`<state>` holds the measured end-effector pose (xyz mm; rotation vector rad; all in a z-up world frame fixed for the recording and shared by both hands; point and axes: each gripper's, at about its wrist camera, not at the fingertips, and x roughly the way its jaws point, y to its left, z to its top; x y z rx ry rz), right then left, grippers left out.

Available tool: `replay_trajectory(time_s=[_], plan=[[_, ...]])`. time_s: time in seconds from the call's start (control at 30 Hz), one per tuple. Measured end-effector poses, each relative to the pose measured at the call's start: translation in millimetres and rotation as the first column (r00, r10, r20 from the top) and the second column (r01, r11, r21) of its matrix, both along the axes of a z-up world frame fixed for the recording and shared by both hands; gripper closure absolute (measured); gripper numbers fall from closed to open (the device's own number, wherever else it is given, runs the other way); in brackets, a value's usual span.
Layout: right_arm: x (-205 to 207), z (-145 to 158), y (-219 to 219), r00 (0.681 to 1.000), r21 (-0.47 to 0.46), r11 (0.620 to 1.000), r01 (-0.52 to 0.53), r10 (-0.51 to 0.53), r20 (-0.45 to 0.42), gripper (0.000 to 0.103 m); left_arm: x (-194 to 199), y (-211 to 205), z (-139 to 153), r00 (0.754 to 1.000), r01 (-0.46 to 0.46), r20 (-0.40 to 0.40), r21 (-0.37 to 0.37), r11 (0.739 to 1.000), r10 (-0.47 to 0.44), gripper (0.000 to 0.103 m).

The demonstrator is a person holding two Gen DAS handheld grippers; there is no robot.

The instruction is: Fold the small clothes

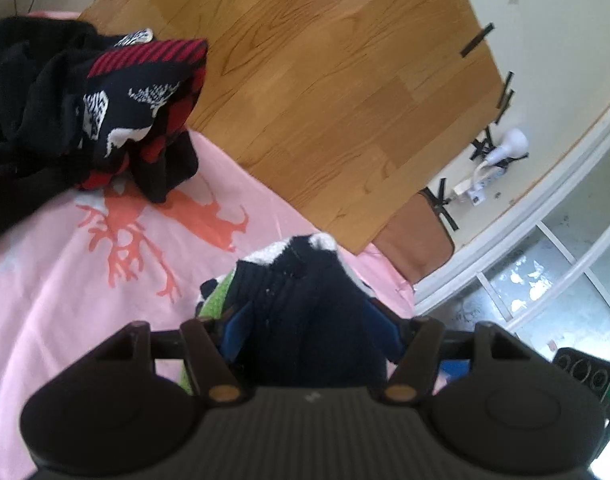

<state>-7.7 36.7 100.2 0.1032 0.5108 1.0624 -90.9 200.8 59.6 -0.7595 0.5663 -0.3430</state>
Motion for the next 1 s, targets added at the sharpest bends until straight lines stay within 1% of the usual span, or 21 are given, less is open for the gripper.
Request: replay_trajectory(time_s=[0.03,0.1,0.2,0.27,0.3,0.33,0.37,0.4,0.47,0.53,0.63,0.67,0.7,0.73,0.77,0.8,0.83,0.87,0.9,0.93,1.0], plan=[[3,6,-9,0.999,0.019,0.999,0.044,-0.044,0.019,0.046,2,3,-1,1.000,-0.003,-0.006,-0.010,1.000,0.003,0.041],[17,14,-17,0.991,0.021,0.992,0.125,-0.126,0.037,0.058,6,7,0,1.000,-0.010,-0.008,-0.032,0.999,0.010,0.041],[42,14,-11,0.985,0.006,0.985,0.171,-0.171,0.023,0.062,14,12,-3,0.999,-0.014,-0.033,-0.055,0.998,0.012,0.043],[62,1,-1,0.981,-0.060,0.979,0.192,-0.193,-0.011,0.063,23,11,-10,0.996,-0.012,-0.090,-0.025,1.000,0.010,0.054],[69,-11,4,0.980,-0.103,0.976,0.192,-0.195,-0.028,0.065,28,9,-15,0.992,-0.009,-0.123,0.000,1.000,0.009,0.064],[78,-27,11,0.979,-0.162,0.969,0.186,-0.196,-0.051,0.065,33,7,-23,0.989,-0.014,-0.149,0.034,0.999,0.019,0.062],[84,-39,11,0.978,-0.173,0.966,0.193,-0.204,-0.051,0.065,35,7,-27,0.989,-0.024,-0.144,0.043,0.999,0.030,0.062],[85,-44,10,0.977,-0.146,0.968,0.202,-0.210,-0.042,0.065,36,8,-29,0.988,-0.029,-0.148,0.039,0.999,0.035,0.062],[85,-40,16,0.972,-0.165,0.961,0.221,-0.230,-0.039,0.065,39,10,-29,0.987,-0.028,-0.159,0.040,0.999,0.034,0.062],[78,-40,19,0.973,-0.184,0.956,0.227,-0.230,0.005,0.065,39,7,-29,0.988,-0.029,-0.146,0.067,0.997,0.039,0.060],[84,-42,11,0.973,-0.159,0.962,0.224,-0.229,-0.017,0.064,35,3,-26,0.991,-0.036,-0.121,0.101,0.994,0.048,0.058],[86,-42,7,0.973,-0.140,0.964,0.224,-0.230,-0.028,0.063,32,4,-24,0.992,-0.039,-0.118,0.102,0.994,0.051,0.055],[83,-42,3,0.972,-0.114,0.967,0.228,-0.233,-0.037,0.060,28,5,-22,0.992,-0.046,-0.114,0.109,0.993,0.059,0.047],[81,-42,-2,0.971,-0.083,0.969,0.231,-0.235,-0.047,0.056,22,7,-18,0.990,-0.061,-0.117,0.128,0.990,0.076,0.032],[75,-38,-12,0.970,-0.031,0.972,0.231,-0.233,-0.067,0.041,16,9,-15,0.989,-0.077,-0.116,0.148,0.986,0.094,0.026],[74,-36,-18,0.970,0.025,0.972,0.232,-0.230,-0.084,0.023,9,12,-13,0.990,-0.081,-0.100,0.157,0.984,0.097,0.021],[68,-34,-28,0.967,0.078,0.967,0.243,-0.236,-0.092,0.015,2,15,-11,0.993,-0.074,-0.085,0.155,0.985,0.088,0.018],[60,-33,-41,0.961,0.127,0.954,0.270,-0.260,-0.092,0.011,-5,19,-10,0.994,-0.057,-0.080,0.143,0.988,0.069,0.016],[52,-35,-54,0.954,0.159,0.942,0.297,-0.285,-0.093,0.011,-10,22,-11,0.995,-0.041,-0.081,0.129,0.991,0.051,0.008],[47,-39,-65,0.948,0.167,0.935,0.314,-0.298,-0.112,0.011,-15,24,-11,0.996,-0.026,-0.081,0.117,0.993,0.036,0.003],[45,-52,-83,0.930,0.161,0.925,0.344,-0.312,-0.196,0.010,-19,23,-12,0.996,0.003,-0.087,0.101,0.995,0.006,0.000]])
